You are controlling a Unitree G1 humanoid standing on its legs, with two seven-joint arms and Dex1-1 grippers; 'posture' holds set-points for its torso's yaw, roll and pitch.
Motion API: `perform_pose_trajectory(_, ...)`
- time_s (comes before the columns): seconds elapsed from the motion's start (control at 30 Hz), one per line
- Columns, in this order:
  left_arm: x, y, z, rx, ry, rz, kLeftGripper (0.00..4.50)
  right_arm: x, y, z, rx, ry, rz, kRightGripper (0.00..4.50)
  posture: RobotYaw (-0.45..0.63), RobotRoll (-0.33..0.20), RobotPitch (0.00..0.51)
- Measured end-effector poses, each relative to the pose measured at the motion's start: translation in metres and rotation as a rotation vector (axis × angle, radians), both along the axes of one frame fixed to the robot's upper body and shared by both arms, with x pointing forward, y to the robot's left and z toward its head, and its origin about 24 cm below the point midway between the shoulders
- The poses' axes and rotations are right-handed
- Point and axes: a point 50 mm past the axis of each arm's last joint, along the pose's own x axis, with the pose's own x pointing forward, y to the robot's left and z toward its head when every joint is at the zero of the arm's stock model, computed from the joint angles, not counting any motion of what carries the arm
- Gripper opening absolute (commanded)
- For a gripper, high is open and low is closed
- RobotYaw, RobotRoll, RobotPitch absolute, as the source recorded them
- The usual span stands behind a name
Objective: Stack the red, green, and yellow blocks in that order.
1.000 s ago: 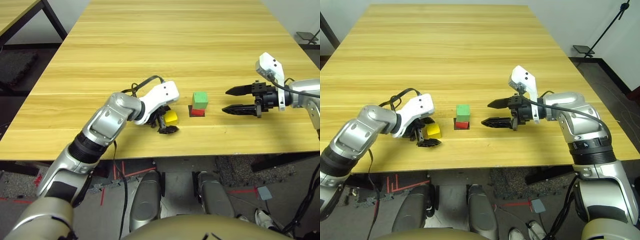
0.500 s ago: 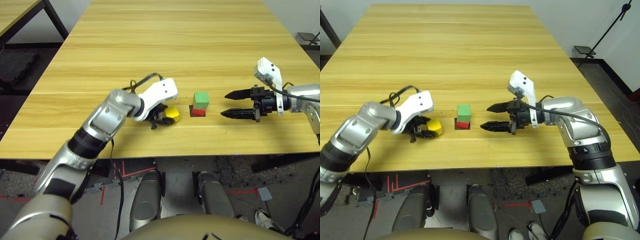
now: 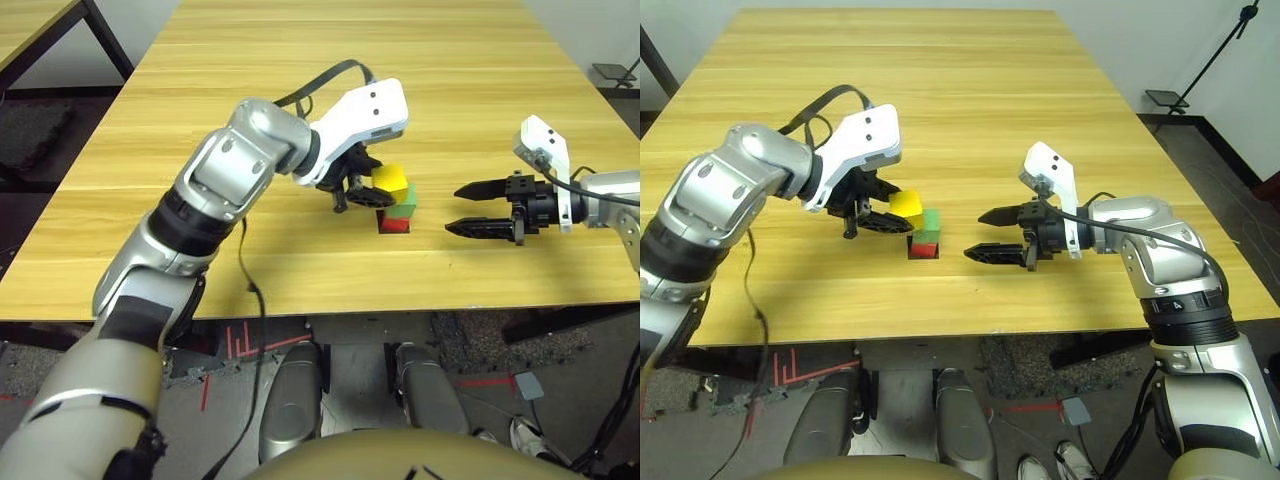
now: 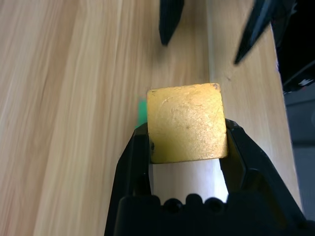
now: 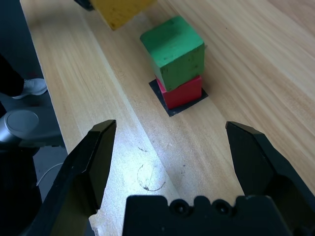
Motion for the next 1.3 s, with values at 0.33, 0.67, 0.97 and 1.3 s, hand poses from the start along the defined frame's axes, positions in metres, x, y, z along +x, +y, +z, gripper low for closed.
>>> perform_pose_trajectory(0.33,0.020,-0.016,-0.016,0.021,0.014,-0.040,1.99,-0.007,-0.001,-0.001,0.019,0.013,-0.013,4.50,0.07,-0.050,0.118)
perform_pose_trajectory(0.67,0.024,-0.016,-0.019,0.052,-0.014,-0.058,1.99,-0.011,-0.002,-0.006,0.011,0.029,-0.033,4.50,0.07,-0.046,0.119)
perform_pose_trajectory(0.97,0.025,-0.013,-0.019,0.077,-0.019,-0.056,1.99,-0.010,-0.002,-0.006,0.013,0.028,-0.037,4.50,0.08,-0.043,0.120)
perform_pose_trajectory(1.3,0.024,-0.012,-0.020,0.088,-0.025,-0.060,1.99,-0.010,0.000,-0.007,0.019,0.028,-0.034,4.50,0.08,-0.046,0.122)
